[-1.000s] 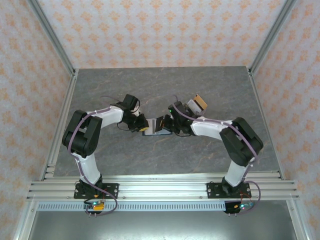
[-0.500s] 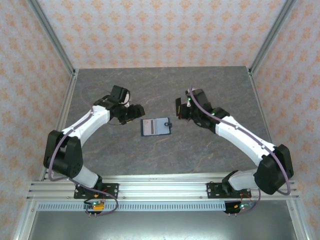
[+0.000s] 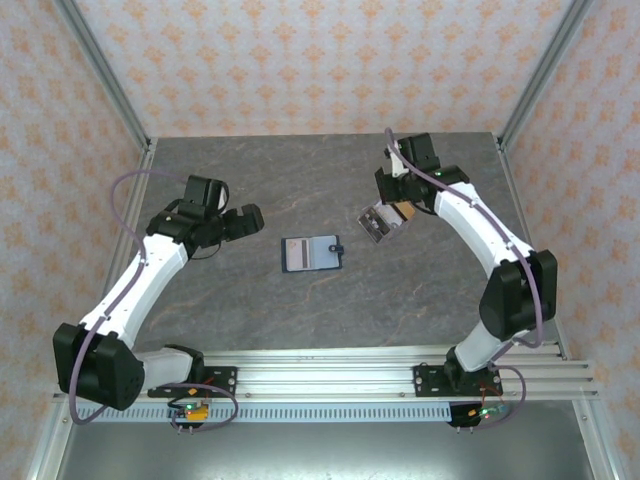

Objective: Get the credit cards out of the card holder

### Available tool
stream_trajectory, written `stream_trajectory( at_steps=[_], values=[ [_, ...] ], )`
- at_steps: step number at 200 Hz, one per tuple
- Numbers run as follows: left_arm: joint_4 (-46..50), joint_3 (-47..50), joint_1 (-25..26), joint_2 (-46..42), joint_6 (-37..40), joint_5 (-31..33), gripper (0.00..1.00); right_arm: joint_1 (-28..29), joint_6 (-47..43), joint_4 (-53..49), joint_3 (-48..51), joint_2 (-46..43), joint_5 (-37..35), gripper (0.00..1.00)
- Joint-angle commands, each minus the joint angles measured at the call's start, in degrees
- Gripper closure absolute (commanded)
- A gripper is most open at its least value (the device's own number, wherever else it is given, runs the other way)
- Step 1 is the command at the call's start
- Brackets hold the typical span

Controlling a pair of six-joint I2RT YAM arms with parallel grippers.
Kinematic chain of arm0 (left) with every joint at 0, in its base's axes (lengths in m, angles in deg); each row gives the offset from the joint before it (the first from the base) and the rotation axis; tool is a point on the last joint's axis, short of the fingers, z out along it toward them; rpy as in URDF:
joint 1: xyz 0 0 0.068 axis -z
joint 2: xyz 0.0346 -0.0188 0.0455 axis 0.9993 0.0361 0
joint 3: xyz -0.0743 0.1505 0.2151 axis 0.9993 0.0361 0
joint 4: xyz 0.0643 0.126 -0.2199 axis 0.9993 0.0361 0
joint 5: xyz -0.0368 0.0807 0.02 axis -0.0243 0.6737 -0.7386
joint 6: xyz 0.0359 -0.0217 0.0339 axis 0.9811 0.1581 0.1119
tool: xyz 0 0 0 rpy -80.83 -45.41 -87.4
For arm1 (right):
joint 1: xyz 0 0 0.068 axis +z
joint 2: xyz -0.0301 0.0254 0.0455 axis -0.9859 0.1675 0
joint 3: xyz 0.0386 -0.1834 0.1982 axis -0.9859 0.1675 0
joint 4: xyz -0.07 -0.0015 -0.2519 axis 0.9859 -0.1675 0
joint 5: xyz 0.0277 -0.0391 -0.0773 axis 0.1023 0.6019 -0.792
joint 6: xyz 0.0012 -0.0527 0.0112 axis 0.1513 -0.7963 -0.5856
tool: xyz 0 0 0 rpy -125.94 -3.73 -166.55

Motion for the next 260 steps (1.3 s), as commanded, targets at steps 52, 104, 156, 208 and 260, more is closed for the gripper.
stream_trajectory(
  at_steps=[52,104,156,208,260],
  values=[
    [2.32,1.0,-0.3,0.45,1.45,3.09,0.0,-0.67,-15.87,-9.95,-2.1,7.7,1.97,1.0],
    [1.98,1.48,-0.22,0.95,1.3,2.5,0.0,-1.24,-17.58,-9.73,-3.05,11.68,3.16,1.0],
    [1.97,1.18,-0.22,2.78,1.1,1.58,0.0,-1.24,-17.53,-10.97,-4.69,14.1,4.06,0.9],
    [1.36,1.29,-0.22,3.77,0.55,-0.15,0.0,-1.28,-11.84,-10.18,-5.02,9.97,2.15,0.61],
    [1.01,1.4,-0.24,4.9,-1.24,-3.09,0.0,-1.17,5.03,0.59,4.71,-1.04,2.34,0.42]
  ],
)
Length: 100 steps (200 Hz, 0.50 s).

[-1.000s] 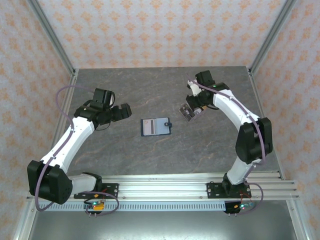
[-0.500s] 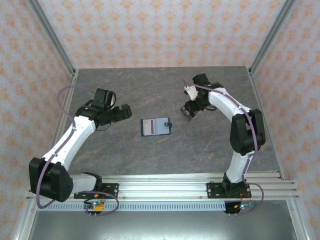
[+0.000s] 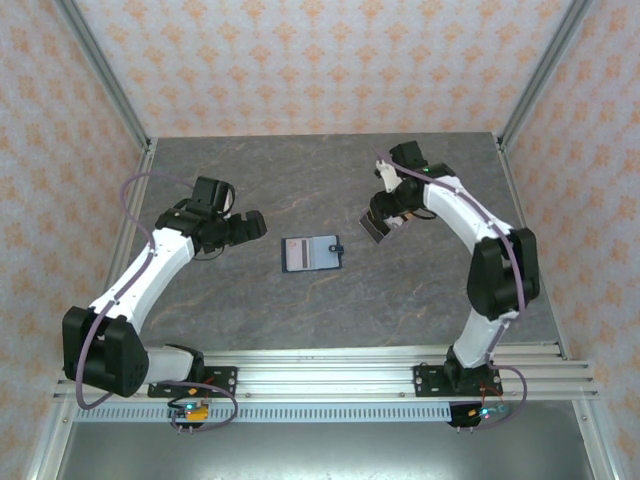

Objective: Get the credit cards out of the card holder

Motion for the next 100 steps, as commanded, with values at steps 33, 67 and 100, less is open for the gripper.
stream_trajectory(
  at_steps=[33,67,100],
  values=[
    [-1.8,1.59,0.16,2.37,-3.36,-3.83,0.0,0.42,21.56,13.61,14.02,-12.88,3.44,0.4],
    [-7.11,3.64,1.96,6.42,-7.68,-9.6,0.0,5.31,27.45,16.92,17.94,-13.17,-1.13,0.35],
    [-9.83,2.72,5.55,10.29,-10.63,-9.02,0.02,11.52,29.8,21.96,20.4,-10.59,0.71,0.33]
  ],
)
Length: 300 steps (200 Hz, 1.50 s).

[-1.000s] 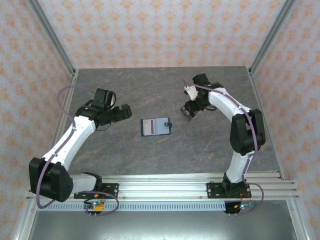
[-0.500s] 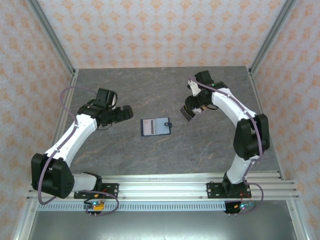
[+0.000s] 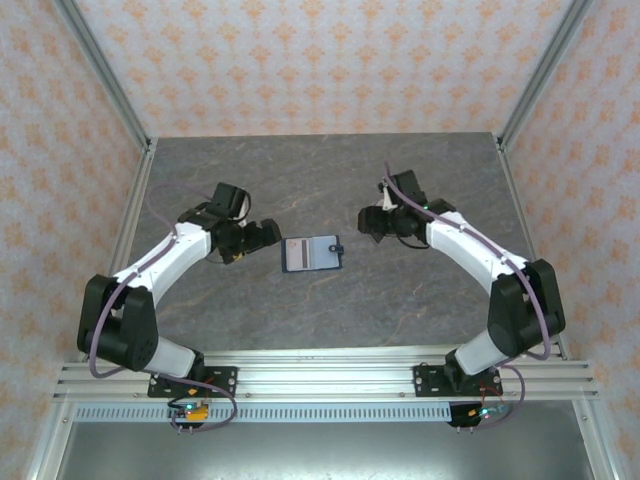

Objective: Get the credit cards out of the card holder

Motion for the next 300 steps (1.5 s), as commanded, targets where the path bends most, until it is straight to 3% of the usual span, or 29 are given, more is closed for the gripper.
stream_trajectory(
  at_steps=[1,47,117,216,300],
  values=[
    [-4.19,-0.27,2.46,1.92,-3.91,-1.58,0.02,4.12,4.64,6.57,1.7,1.71,0.49,0.33],
    [-5.31,-4.61,7.49,8.47,-6.57,0.54,0.09,10.85,7.31,10.62,2.39,7.45,1.65,0.31],
    [-4.26,-11.04,10.42,17.02,-7.11,0.53,0.31,11.37,9.09,13.98,4.31,12.23,1.56,0.37],
    [-0.9,-14.65,10.65,23.1,-6.75,2.79,0.25,11.38,9.55,14.89,4.84,15.26,2.76,0.38],
    [-0.55,-16.66,11.67,25.33,-6.23,1.65,0.27,11.44,9.35,14.78,4.31,17.48,2.76,0.38]
  ],
)
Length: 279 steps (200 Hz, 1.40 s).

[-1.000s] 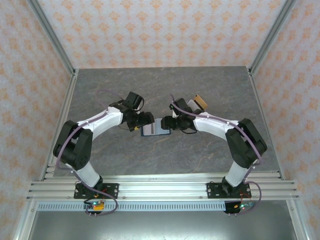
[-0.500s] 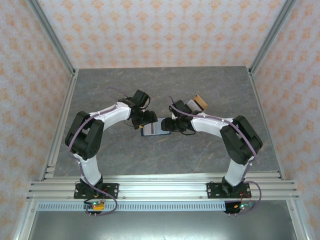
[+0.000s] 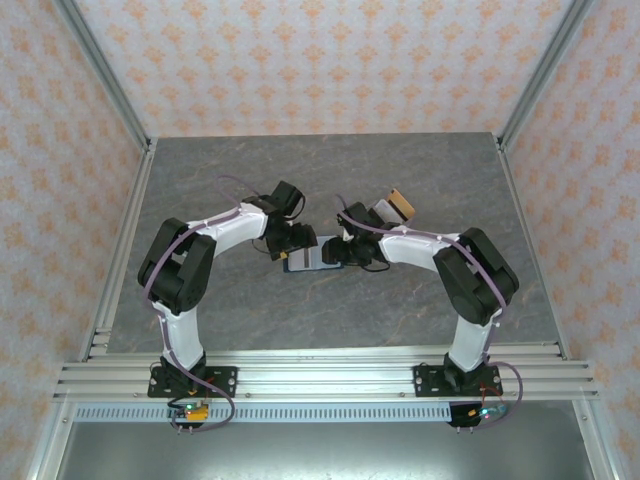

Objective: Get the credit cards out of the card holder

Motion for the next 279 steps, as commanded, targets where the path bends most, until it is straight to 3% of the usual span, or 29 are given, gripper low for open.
stream_trajectory(
  at_steps=[1,186,237,279],
  values=[
    [1.85,-1.56,0.54,0.37,0.5,0.99,0.27,0.02,0.43,0.43,0.16,1.19,-0.27,0.38],
    [-0.65,-3.01,0.76,1.55,0.94,-8.0,0.25,0.0,-0.34,-1.23,-1.62,4.27,0.51,0.46],
    [-1.59,-1.98,0.76,-2.3,1.29,-8.61,0.35,-0.02,-0.09,-0.53,-0.55,2.43,-1.05,0.46],
    [-6.2,0.17,0.76,-4.01,-0.33,-12.66,0.41,0.03,0.92,4.11,3.78,-3.09,-3.31,0.45]
  ],
)
